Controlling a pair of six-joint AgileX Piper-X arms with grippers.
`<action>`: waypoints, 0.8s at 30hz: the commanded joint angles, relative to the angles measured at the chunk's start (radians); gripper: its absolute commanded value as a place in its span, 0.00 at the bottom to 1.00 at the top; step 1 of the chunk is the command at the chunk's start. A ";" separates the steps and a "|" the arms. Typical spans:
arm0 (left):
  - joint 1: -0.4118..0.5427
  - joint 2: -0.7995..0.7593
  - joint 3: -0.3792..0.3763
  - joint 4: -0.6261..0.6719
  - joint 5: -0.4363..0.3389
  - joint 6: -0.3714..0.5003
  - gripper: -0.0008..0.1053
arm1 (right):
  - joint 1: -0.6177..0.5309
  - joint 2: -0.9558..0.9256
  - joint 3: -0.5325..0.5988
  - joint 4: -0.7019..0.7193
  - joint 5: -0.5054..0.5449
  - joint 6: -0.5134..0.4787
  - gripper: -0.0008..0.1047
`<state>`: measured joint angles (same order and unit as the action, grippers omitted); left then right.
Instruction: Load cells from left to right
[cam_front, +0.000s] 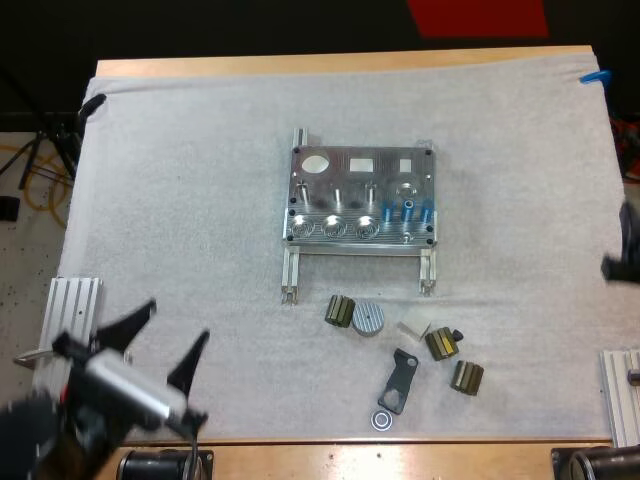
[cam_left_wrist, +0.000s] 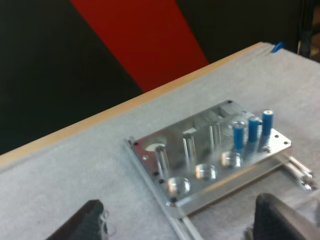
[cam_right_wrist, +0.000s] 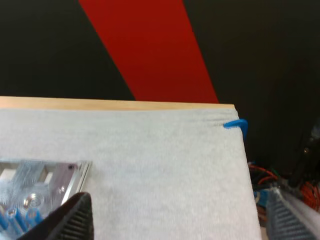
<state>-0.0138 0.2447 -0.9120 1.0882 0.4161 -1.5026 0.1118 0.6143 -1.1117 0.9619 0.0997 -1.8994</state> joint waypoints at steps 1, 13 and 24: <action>0.000 -0.077 0.027 0.017 0.004 -0.039 0.58 | -0.004 -0.091 0.058 -0.023 -0.008 -0.006 0.66; 0.002 -0.391 0.103 0.382 0.002 -0.081 0.58 | -0.004 -0.678 0.330 0.096 -0.008 0.049 0.66; 0.002 -0.398 0.259 0.103 -0.002 -0.059 0.58 | -0.002 -0.661 0.388 0.043 -0.008 0.063 0.66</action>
<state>-0.0117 -0.0140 -0.6821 1.2622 0.4187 -1.5604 0.1118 -0.0154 -0.7333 1.0445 0.0975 -1.8329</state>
